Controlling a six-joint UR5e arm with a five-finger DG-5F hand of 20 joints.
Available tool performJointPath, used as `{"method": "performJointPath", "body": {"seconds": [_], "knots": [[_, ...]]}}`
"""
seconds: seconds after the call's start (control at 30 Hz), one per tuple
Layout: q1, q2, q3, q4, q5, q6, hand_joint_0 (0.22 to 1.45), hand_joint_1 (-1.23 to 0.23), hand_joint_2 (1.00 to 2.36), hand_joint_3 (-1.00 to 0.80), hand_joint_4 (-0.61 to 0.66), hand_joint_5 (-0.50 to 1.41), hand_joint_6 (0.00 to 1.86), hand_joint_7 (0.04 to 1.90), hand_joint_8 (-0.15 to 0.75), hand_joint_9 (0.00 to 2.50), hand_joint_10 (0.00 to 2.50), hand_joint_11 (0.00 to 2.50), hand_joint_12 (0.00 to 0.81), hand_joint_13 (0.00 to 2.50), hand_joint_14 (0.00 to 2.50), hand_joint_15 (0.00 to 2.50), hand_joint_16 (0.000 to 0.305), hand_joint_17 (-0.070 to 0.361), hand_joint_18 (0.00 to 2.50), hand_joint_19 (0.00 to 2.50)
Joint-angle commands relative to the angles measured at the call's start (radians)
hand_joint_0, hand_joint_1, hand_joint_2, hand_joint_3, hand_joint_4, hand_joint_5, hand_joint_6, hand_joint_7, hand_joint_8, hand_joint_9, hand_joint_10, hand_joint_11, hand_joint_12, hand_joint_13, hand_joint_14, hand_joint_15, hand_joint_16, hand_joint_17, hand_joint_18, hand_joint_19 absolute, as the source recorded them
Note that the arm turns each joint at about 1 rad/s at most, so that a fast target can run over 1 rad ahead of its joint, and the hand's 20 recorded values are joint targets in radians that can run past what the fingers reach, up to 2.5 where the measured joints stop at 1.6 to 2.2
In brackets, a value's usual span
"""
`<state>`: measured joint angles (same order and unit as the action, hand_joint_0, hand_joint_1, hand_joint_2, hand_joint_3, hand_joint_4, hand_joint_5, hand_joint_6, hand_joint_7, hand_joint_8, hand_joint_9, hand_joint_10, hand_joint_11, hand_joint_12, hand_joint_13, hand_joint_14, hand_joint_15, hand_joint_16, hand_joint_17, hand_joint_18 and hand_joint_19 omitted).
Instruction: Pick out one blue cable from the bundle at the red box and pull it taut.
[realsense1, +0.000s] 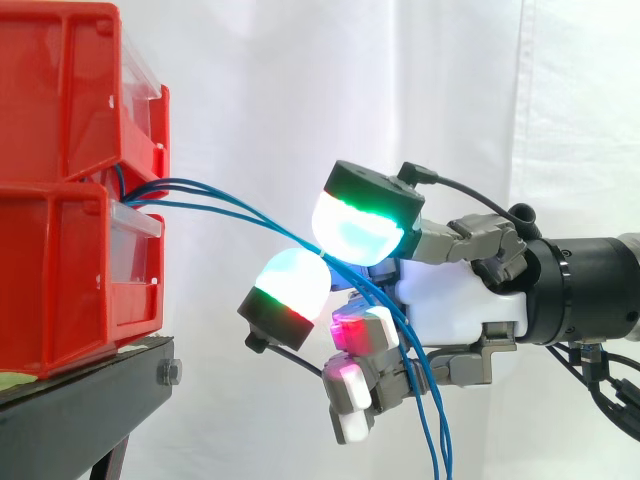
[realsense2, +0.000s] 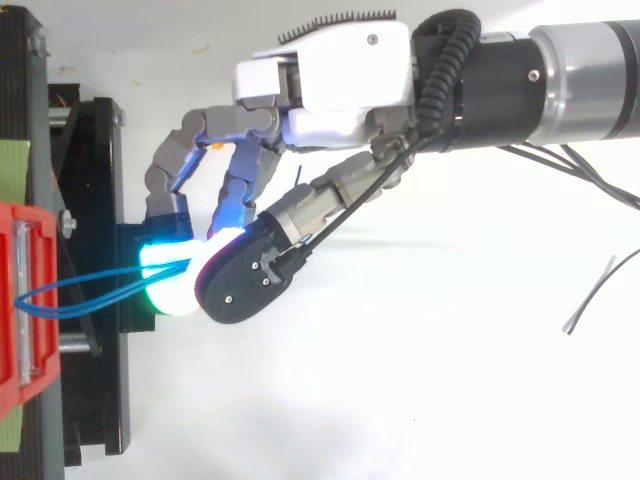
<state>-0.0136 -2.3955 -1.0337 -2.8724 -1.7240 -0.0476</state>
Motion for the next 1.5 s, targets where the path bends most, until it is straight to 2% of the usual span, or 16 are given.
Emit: {"method": "performJointPath", "body": {"seconds": [0.0, 0.17, 0.3, 0.47, 0.63, 0.67, 0.77, 0.83, 0.9, 1.03, 1.23, 1.47], "knots": [[0.0, -0.001, 0.0, -0.001, 0.0, 0.0, 0.63, -0.73, 1.02, -0.31, 0.06, -0.11, 0.94, 0.84, 0.287, 1.17, 0.03, 0.8, 0.328, 1.01, 0.02, 0.63, 0.045, 0.102, 0.76, 0.63], [0.0, 0.001, 0.0, -0.001, 0.0, -0.001, 0.66, -0.76, 1.02, -0.32, 0.03, -0.11, 0.95, 0.86, 0.288, 1.18, 0.03, 0.8, 0.33, 1.03, 0.02, 0.63, 0.045, 0.102, 0.8, 0.63], [0.0, 0.001, 0.001, -0.002, 0.0, -0.003, 0.72, -0.83, 1.01, -0.38, -0.04, -0.11, 0.96, 0.93, 0.283, 1.19, 0.03, 0.81, 0.328, 1.05, 0.03, 0.64, 0.046, 0.103, 0.84, 0.62], [-0.005, 0.001, 0.0, -0.008, -0.005, 0.002, 0.73, -0.83, 1.0, -0.5, -0.08, -0.11, 0.96, 0.97, 0.283, 1.21, 0.03, 0.83, 0.329, 1.07, 0.02, 0.65, 0.046, 0.102, 0.86, 0.62], [-0.006, 0.001, 0.0, -0.012, -0.014, 0.0, 0.58, -0.78, 1.0, -0.5, 0.06, -0.11, 0.95, 0.84, 0.281, 1.22, 0.03, 0.82, 0.334, 1.07, 0.03, 0.65, 0.047, 0.105, 0.86, 0.63], [-0.006, -0.001, 0.001, -0.012, -0.016, 0.0, 0.53, -0.75, 1.0, -0.5, 0.08, -0.1, 0.94, 0.83, 0.292, 1.22, 0.03, 0.82, 0.345, 1.07, 0.03, 0.65, 0.049, 0.11, 0.86, 0.63], [-0.006, -0.001, 0.001, -0.008, -0.016, -0.003, 0.49, -0.69, 1.0, -0.5, 0.09, -0.11, 0.92, 0.82, 0.294, 1.22, 0.03, 0.81, 0.357, 1.07, 0.02, 0.65, 0.051, 0.116, 0.87, 0.62], [-0.006, 0.001, 0.001, -0.008, -0.016, -0.003, 0.48, -0.66, 1.0, -0.5, 0.09, -0.1, 0.92, 0.81, 0.296, 1.23, 0.03, 0.8, 0.361, 1.07, 0.02, 0.64, 0.052, 0.117, 0.87, 0.62], [-0.006, 0.001, 0.001, -0.008, -0.016, -0.003, 0.5, -0.53, 1.0, -0.5, 0.09, -0.1, 0.91, 0.8, 0.293, 1.23, 0.03, 0.8, 0.355, 1.07, 0.02, 0.65, 0.051, 0.115, 0.86, 0.63], [-0.006, 0.001, 0.001, -0.012, -0.016, -0.003, 0.59, -0.46, 1.0, -0.5, 0.04, -0.1, 0.89, 0.88, 0.271, 1.25, 0.03, 0.82, 0.335, 1.06, 0.02, 0.66, 0.046, 0.104, 0.81, 0.67], [-0.006, -0.001, 0.001, -0.008, -0.014, -0.005, 0.58, -0.59, 1.02, -0.25, 0.05, -0.09, 0.91, 0.94, 0.288, 1.25, 0.03, 0.82, 0.341, 1.07, 0.03, 0.66, 0.046, 0.104, 0.82, 0.67], [-0.008, -0.001, 0.001, -0.013, -0.016, -0.005, 0.59, -0.67, 1.02, -0.2, 0.07, -0.11, 0.93, 0.89, 0.287, 1.21, 0.03, 0.83, 0.343, 1.06, 0.03, 0.68, 0.046, 0.104, 0.82, 0.67]]}}
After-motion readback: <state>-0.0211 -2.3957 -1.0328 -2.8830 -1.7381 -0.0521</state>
